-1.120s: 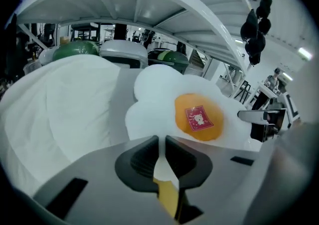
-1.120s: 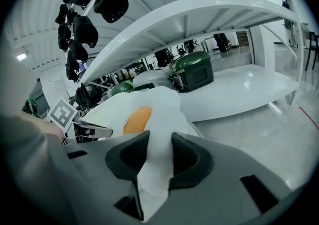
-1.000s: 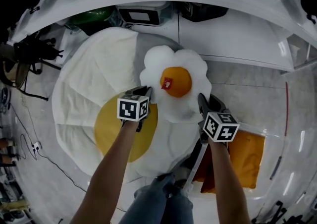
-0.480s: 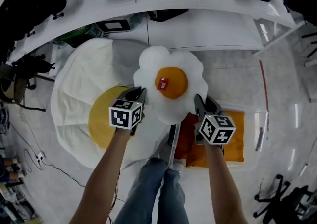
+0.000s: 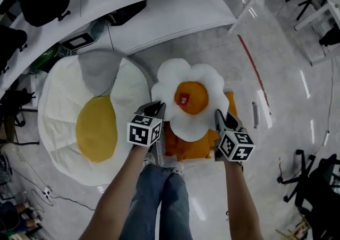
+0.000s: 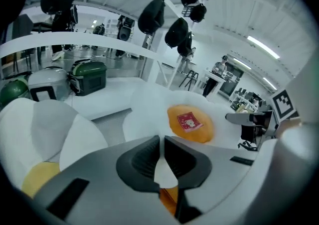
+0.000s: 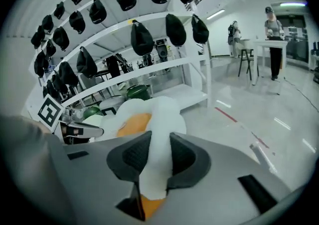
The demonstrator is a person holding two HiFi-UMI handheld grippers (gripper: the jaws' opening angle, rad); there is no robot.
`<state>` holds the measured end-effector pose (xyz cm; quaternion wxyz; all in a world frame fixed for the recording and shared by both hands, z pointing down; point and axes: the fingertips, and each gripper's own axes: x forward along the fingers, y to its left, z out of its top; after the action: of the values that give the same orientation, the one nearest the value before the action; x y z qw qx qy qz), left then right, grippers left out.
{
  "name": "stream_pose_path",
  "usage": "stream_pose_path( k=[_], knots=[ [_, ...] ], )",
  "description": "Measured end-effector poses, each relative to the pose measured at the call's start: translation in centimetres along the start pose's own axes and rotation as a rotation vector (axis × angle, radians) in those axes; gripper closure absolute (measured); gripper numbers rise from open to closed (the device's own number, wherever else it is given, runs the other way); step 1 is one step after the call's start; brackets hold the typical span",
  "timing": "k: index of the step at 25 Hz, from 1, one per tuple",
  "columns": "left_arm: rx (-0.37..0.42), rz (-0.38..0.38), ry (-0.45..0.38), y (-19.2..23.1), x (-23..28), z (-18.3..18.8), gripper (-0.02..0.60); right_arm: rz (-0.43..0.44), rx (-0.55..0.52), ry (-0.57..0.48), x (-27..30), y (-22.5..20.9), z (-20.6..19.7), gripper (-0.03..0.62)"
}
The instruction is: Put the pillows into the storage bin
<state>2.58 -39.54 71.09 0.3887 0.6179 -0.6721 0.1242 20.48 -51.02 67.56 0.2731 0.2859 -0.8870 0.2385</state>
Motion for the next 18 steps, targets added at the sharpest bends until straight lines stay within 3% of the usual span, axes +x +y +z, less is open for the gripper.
stream_pose_path(
  k=[10, 15, 18],
  knots=[
    [0.105, -0.143, 0.128, -13.6, 7.3, -6.7, 0.538, -0.198, 0.077, 0.054, -7.4, -13.2, -9.2, 0.486],
    [0.159, -0.155, 0.228, -15.0, 9.4, -11.5, 0.538, -0.256, 0.107, 0.143, -7.5, -15.8, -13.8, 0.426],
    [0.197, -0.119, 0.329, -13.8, 10.4, -14.7, 0.502, -0.291, 0.094, 0.213, -7.1, -16.3, -16.2, 0.387]
  ],
)
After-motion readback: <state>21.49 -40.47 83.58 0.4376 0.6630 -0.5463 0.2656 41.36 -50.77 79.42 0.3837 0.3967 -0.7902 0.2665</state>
